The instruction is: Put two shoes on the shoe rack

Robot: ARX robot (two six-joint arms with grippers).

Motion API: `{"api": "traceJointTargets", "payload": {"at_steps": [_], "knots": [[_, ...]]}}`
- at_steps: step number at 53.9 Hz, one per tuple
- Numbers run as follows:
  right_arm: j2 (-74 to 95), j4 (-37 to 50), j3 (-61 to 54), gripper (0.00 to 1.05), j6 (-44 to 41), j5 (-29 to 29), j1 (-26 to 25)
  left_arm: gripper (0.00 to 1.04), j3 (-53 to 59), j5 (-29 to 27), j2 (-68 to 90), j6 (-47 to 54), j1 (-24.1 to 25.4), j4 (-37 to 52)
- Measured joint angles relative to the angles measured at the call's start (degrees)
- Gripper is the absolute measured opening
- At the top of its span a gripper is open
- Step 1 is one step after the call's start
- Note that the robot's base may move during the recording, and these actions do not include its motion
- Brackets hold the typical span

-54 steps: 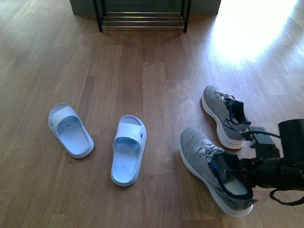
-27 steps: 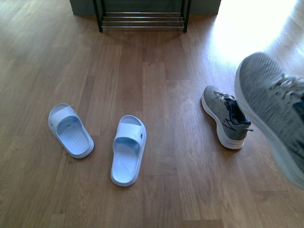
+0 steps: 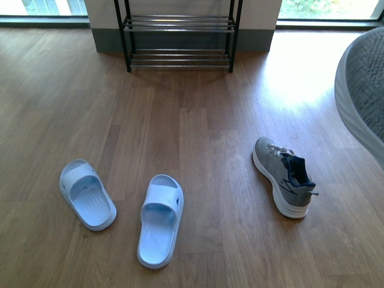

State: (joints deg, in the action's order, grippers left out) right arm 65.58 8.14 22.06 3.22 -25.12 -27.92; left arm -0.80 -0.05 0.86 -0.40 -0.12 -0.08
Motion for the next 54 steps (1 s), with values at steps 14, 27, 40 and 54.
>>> {"api": "traceJointTargets", "payload": {"at_steps": [14,27,40,54], "knots": [[0.0,0.0,-0.1,0.01,0.1,0.0,0.0,0.95,0.0,0.0,0.0,0.0,0.0,0.0],[-0.1,0.0,-0.1,0.01,0.1,-0.4,0.0,0.95,0.0,-0.1,0.0,0.0,0.0,0.0],[-0.1,0.0,-0.1,0.01,0.1,-0.1,0.0,0.95,0.0,0.0,0.0,0.0,0.0,0.0],[-0.1,0.0,-0.1,0.01,0.1,0.0,0.0,0.95,0.0,-0.1,0.0,0.0,0.0,0.0]]}}
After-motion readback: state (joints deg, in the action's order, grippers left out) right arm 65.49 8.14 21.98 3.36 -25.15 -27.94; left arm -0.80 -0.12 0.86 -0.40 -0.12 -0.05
